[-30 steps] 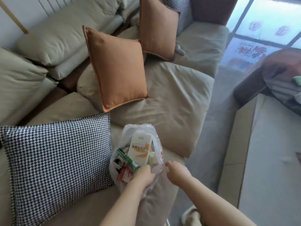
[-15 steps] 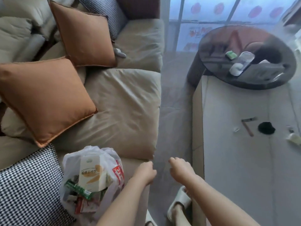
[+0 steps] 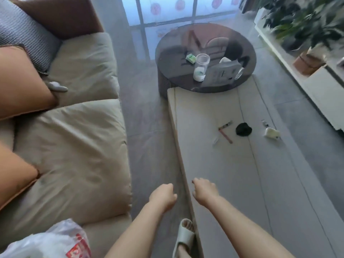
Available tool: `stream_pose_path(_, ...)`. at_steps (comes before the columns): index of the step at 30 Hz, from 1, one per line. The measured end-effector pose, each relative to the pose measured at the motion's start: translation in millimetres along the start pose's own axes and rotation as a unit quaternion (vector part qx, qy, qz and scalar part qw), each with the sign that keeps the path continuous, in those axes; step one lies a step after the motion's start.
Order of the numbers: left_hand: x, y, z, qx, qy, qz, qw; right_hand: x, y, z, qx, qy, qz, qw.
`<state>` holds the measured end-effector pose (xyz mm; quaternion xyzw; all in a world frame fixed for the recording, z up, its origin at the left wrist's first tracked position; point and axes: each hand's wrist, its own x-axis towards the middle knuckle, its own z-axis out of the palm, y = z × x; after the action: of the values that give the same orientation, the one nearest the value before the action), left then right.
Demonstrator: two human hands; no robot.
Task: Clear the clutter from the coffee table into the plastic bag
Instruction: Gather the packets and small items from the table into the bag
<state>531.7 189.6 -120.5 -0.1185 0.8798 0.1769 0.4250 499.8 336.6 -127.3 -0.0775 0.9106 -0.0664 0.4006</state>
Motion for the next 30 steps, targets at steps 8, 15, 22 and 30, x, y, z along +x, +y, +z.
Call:
stream_pose_path(8, 57.5, 96.1, -25.4, 0.069, 0.012, 0.081, 0.994, 30.7, 86.2, -36.9, 0.071, 0.038, 0.085, 0.993)
stream_pose_path(15, 148.6, 164.6, -27.6, 0.148, 0.001, 0.138, 0.979, 94.0, 150.5, -62.6, 0.106, 0.07, 0.142, 0.982)
stream_pose_path(22, 256.8, 213.9, -20.0, 0.21, -0.03, 0.179, 0.961, 179.4, 198.9, -57.1, 0.139, 0.062, 0.181, 0.972)
stream_pose_path(30, 345.6, 240.5, -10.4, 0.244, -0.016, 0.158, 0.957, 249.1, 231.6, -45.4, 0.181, 0.056, 0.205, 0.96)
